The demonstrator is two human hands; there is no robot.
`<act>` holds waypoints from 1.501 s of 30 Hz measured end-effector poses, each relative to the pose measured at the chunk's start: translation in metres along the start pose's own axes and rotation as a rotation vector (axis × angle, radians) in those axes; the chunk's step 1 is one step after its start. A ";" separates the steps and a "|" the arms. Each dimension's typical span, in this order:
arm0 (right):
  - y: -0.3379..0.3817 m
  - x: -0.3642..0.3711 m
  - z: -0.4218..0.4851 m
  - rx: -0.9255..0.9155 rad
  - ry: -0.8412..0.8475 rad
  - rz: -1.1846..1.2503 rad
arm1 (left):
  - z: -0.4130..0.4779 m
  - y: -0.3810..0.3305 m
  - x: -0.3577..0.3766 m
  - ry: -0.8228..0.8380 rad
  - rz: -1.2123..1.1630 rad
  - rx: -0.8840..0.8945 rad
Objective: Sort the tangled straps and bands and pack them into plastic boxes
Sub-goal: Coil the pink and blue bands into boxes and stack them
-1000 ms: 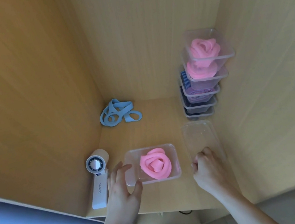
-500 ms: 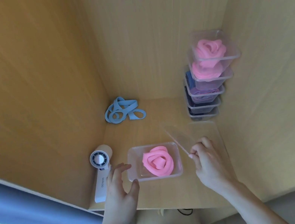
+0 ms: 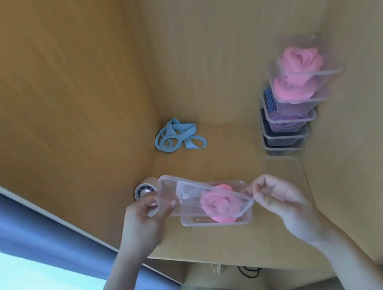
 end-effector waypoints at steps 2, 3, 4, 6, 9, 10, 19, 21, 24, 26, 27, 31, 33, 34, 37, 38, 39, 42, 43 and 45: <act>-0.013 -0.006 0.004 0.020 -0.068 0.019 | -0.003 0.017 0.005 0.013 0.005 -0.094; -0.021 -0.008 0.007 0.027 -0.110 -0.016 | -0.005 0.025 0.009 0.023 -0.007 -0.132; -0.029 -0.012 0.011 0.030 -0.170 -0.064 | -0.007 0.031 0.014 0.030 -0.025 -0.164; -0.043 -0.022 0.019 0.033 -0.332 -0.139 | -0.008 0.041 0.022 0.034 -0.046 -0.208; -0.070 -0.036 0.034 0.074 -0.523 -0.173 | -0.005 0.049 0.034 0.009 0.010 -0.235; -0.079 -0.039 0.040 0.091 -0.558 -0.186 | -0.003 0.048 0.038 0.007 0.047 -0.232; -0.105 -0.040 0.066 0.086 -0.638 -0.554 | 0.014 0.036 0.052 0.075 0.601 -0.058; -0.105 -0.036 0.064 0.071 -0.632 -0.662 | 0.016 0.039 0.055 0.111 0.661 -0.074; -0.108 -0.034 0.060 0.078 -0.627 -0.685 | 0.014 0.044 0.060 0.154 0.688 -0.094; -0.109 -0.034 0.059 0.081 -0.641 -0.672 | 0.014 0.045 0.063 0.160 0.695 -0.087; -0.109 -0.033 0.058 0.083 -0.650 -0.660 | 0.014 0.045 0.064 0.154 0.696 -0.082; -0.107 -0.036 0.055 0.101 -0.682 -0.603 | 0.017 0.041 0.069 0.132 0.718 -0.081; -0.105 -0.039 0.053 0.106 -0.693 -0.609 | 0.018 0.041 0.068 0.100 0.719 -0.081; -0.104 -0.039 0.053 0.104 -0.697 -0.619 | 0.017 0.041 0.066 0.083 0.711 -0.079; -0.100 -0.035 0.053 0.083 -0.674 -0.669 | 0.017 0.044 0.062 0.065 0.715 -0.088; -0.101 -0.032 0.053 0.079 -0.657 -0.683 | 0.017 0.046 0.063 0.073 0.724 -0.097; -0.101 -0.031 0.053 0.074 -0.642 -0.694 | 0.015 0.049 0.064 0.088 0.729 -0.100; -0.104 -0.027 0.053 0.054 -0.609 -0.710 | 0.008 0.053 0.072 0.155 0.654 -0.043; -0.104 -0.026 0.053 0.044 -0.604 -0.713 | 0.006 0.051 0.077 0.184 0.616 -0.003; -0.105 -0.025 0.053 0.025 -0.595 -0.726 | 0.004 0.047 0.088 0.246 0.581 0.059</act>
Point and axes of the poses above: each hand's wrist, its own z-axis towards the middle knuckle, its own x-axis out of the palm, y = z × x, the point moved 8 cm from there along z, towards the middle knuckle, and after that the axes turned 1 degree about -y, right-handed, at the moved point
